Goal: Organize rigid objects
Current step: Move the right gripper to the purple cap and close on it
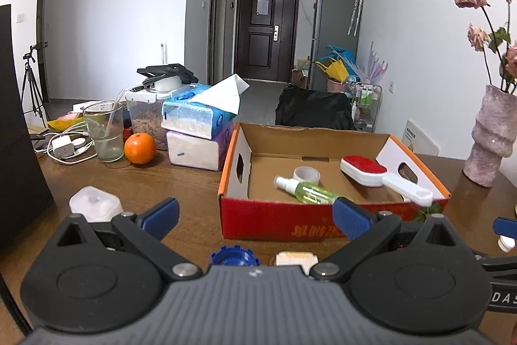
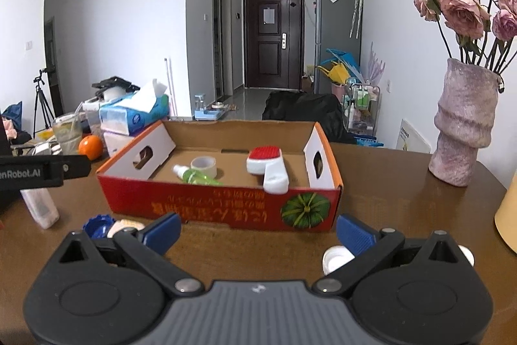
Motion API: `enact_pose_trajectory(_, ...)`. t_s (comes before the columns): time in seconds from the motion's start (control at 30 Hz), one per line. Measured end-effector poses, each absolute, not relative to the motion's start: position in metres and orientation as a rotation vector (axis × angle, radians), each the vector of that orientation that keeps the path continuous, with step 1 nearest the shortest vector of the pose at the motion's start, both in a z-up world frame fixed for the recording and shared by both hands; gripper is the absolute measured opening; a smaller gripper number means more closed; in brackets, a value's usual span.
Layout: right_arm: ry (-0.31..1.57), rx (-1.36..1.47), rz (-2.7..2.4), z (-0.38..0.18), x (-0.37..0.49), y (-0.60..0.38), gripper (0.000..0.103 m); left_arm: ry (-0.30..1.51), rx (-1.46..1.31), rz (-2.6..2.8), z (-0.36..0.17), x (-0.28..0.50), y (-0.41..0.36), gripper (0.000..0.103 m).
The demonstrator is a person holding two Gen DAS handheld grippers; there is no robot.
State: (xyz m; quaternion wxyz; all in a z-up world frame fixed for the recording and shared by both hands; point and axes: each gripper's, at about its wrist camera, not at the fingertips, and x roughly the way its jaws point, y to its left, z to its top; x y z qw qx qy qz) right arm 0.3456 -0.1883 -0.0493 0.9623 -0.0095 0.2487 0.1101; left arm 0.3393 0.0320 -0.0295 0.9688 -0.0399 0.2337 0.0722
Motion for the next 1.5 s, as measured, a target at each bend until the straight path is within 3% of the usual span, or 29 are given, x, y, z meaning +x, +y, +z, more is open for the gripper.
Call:
enact_pose_trajectory(1.13,0.636,-0.062,0.215,-0.108,0.293,-0.135,0.102,0.574,-0.068,0.118,-0.076,0.277,0.072,0.103)
enact_pose_trajectory(1.43,0.668,-0.076,0.226,-0.119,0.302,-0.121,0.089,0.588,-0.065,0.102,-0.079,0.279,0.071,0.103)
enact_pose_trajectory(1.5,0.674,-0.075,0.237,-0.12,0.303,-0.12,0.076,0.588,-0.069,0.102,-0.08,0.279,0.071,0.103)
